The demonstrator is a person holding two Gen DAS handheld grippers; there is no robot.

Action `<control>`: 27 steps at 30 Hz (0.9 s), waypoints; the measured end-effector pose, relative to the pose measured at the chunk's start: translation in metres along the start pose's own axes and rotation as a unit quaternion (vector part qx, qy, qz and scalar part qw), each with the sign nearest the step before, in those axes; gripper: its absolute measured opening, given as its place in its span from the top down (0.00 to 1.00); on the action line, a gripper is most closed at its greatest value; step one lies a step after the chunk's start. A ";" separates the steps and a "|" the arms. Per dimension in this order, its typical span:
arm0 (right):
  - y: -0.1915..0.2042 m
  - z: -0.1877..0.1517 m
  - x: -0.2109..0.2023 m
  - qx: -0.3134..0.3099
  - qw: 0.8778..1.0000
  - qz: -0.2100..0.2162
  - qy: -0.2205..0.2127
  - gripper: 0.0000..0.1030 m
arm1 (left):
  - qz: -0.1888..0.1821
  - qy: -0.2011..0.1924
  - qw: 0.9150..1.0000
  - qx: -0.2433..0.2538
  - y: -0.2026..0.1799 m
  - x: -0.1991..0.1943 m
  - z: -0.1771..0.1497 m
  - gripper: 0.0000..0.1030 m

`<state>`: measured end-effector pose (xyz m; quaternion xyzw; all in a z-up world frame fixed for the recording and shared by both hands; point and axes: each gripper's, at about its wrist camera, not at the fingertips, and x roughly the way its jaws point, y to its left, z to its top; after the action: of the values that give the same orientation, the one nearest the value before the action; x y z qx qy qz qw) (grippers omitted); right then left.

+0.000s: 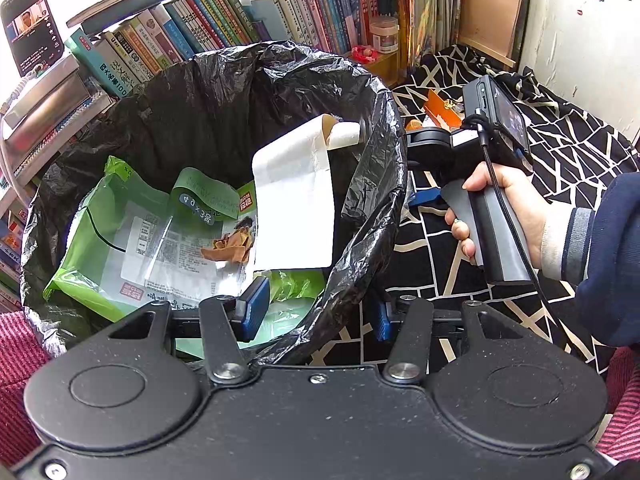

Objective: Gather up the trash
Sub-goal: 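Grasp the crumpled clear plastic bag on the floor with the right gripper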

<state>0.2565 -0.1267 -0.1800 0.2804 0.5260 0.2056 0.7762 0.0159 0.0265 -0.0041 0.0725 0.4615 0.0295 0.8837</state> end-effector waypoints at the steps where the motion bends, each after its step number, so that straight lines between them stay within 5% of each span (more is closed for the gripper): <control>1: 0.000 0.000 -0.001 0.001 1.000 0.000 -0.002 0.28 | 0.000 0.000 1.000 0.000 0.000 0.000 0.000 0.53; 2: 0.001 0.000 -0.001 0.003 1.000 0.000 -0.002 0.35 | 0.000 0.000 1.000 0.000 0.000 0.000 0.000 0.53; 3: 0.001 0.001 -0.002 0.003 1.000 -0.003 -0.001 0.54 | 0.000 0.000 1.000 0.000 0.000 0.000 0.000 0.52; 4: 0.003 0.001 -0.003 0.000 1.000 -0.009 -0.001 0.58 | 0.000 0.000 1.000 0.000 0.000 0.000 0.000 0.52; 13: 0.042 0.020 -0.053 -0.036 0.997 -0.023 -0.063 0.62 | 0.000 0.000 1.000 0.000 0.000 0.000 0.000 0.52; 19: 0.089 0.028 -0.109 -0.121 0.981 -0.031 -0.150 0.62 | -0.002 0.003 1.000 -0.003 0.000 0.000 0.000 0.52; 27: 0.130 0.021 -0.176 -0.181 0.953 0.088 -0.229 0.64 | -0.004 0.005 1.000 -0.006 0.005 0.003 0.001 0.52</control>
<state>0.2093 -0.1404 0.0342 0.2201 0.2620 0.2948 0.8922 0.0181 0.0316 -0.0050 0.0653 0.4656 0.0291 0.8821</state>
